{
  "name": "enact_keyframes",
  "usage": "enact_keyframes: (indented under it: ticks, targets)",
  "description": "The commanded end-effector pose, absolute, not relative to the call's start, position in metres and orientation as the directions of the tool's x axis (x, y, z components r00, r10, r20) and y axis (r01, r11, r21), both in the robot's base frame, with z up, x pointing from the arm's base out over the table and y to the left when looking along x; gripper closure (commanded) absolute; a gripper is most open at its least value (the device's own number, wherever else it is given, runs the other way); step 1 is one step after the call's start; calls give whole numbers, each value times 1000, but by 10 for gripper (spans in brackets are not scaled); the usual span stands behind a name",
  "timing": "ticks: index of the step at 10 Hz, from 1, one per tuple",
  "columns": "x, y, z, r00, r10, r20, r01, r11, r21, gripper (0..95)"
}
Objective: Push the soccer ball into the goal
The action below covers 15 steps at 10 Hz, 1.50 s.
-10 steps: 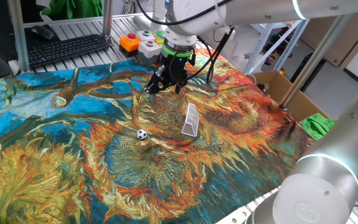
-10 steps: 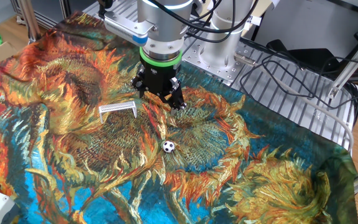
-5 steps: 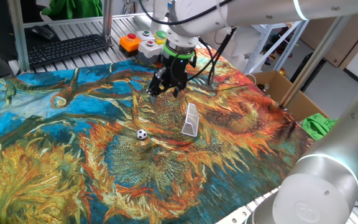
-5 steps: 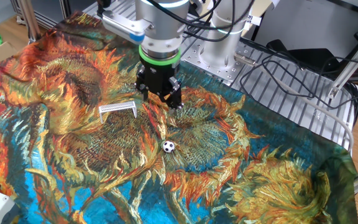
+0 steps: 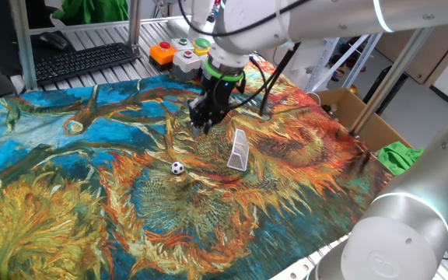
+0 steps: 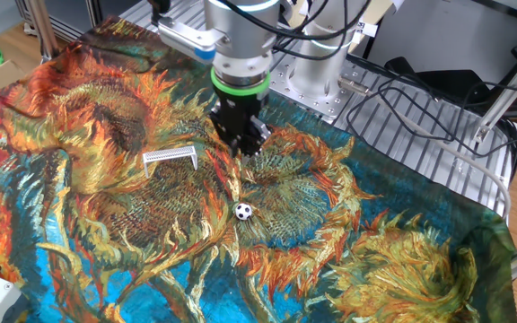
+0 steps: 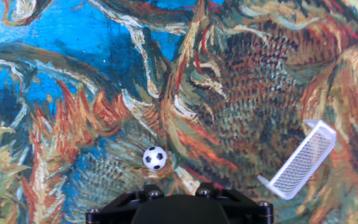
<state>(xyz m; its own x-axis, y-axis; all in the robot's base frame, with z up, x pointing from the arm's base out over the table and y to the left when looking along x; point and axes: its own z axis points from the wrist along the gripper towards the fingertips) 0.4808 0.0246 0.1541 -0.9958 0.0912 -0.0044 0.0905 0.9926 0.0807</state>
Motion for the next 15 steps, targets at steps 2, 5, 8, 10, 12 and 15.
enact_keyframes:
  ticks: [2,5,8,10,12,15]
  targets:
    - [479,42,137,-993,114,-6,113,990,85,950]
    - [479,58,121,-990,140,-12,139,987,87,950]
    - [480,70,101,-987,156,-29,152,984,90,950]
    - [481,78,86,-985,164,-44,160,983,94,950]
    - [484,83,75,-983,173,-56,167,981,98,950]
    - [492,85,61,-982,175,-66,168,981,101,950]
